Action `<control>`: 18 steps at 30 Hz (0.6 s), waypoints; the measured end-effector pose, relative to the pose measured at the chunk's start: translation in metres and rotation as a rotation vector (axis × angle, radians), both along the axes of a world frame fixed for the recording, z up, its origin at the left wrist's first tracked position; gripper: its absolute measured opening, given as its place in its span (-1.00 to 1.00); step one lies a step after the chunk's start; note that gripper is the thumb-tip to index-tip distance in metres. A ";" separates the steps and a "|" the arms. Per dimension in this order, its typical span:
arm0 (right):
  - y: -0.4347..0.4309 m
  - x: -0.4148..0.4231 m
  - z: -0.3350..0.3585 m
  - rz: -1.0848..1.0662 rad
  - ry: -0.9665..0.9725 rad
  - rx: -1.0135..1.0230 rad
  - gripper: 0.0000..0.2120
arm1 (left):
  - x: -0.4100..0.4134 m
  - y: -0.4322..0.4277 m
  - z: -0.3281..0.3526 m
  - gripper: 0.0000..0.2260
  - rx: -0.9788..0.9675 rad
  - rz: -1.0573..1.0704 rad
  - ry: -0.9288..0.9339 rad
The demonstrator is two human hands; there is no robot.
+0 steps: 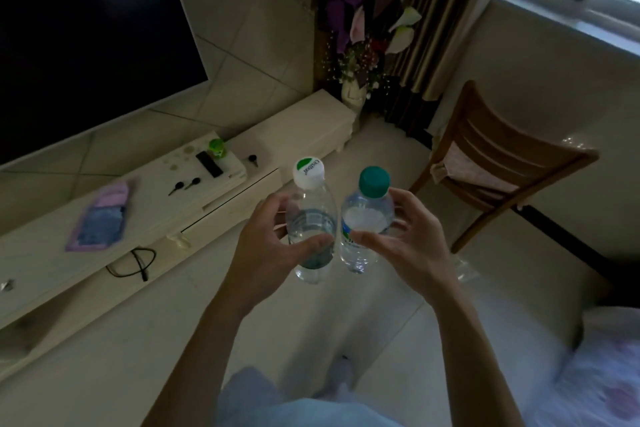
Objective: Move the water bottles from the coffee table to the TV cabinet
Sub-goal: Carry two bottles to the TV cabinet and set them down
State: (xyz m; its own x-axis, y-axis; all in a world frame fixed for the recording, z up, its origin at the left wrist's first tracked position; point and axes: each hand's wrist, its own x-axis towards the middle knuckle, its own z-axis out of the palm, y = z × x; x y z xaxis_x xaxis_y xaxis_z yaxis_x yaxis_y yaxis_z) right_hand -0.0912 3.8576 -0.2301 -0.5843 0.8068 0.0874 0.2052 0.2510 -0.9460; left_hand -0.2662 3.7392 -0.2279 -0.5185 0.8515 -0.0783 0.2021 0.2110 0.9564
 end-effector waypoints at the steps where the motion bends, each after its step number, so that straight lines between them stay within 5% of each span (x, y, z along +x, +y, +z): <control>1: 0.012 0.004 -0.002 0.004 -0.011 0.015 -0.31 | 0.004 0.010 -0.001 -0.44 -0.008 -0.008 0.007; 9: 0.080 0.002 -0.017 0.001 -0.036 -0.098 -0.37 | 0.002 0.076 -0.013 -0.48 -0.089 -0.001 0.093; 18: 0.171 -0.066 -0.028 0.011 -0.088 -0.150 -0.41 | -0.059 0.176 -0.036 -0.46 -0.090 0.022 -0.011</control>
State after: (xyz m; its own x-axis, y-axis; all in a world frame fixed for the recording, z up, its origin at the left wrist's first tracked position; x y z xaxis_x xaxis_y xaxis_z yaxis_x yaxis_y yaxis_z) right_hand -0.1570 4.0283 -0.2576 -0.5932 0.8005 -0.0857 0.2874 0.1111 -0.9514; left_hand -0.3249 3.9157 -0.2644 -0.5358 0.8292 -0.1593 0.1864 0.3001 0.9355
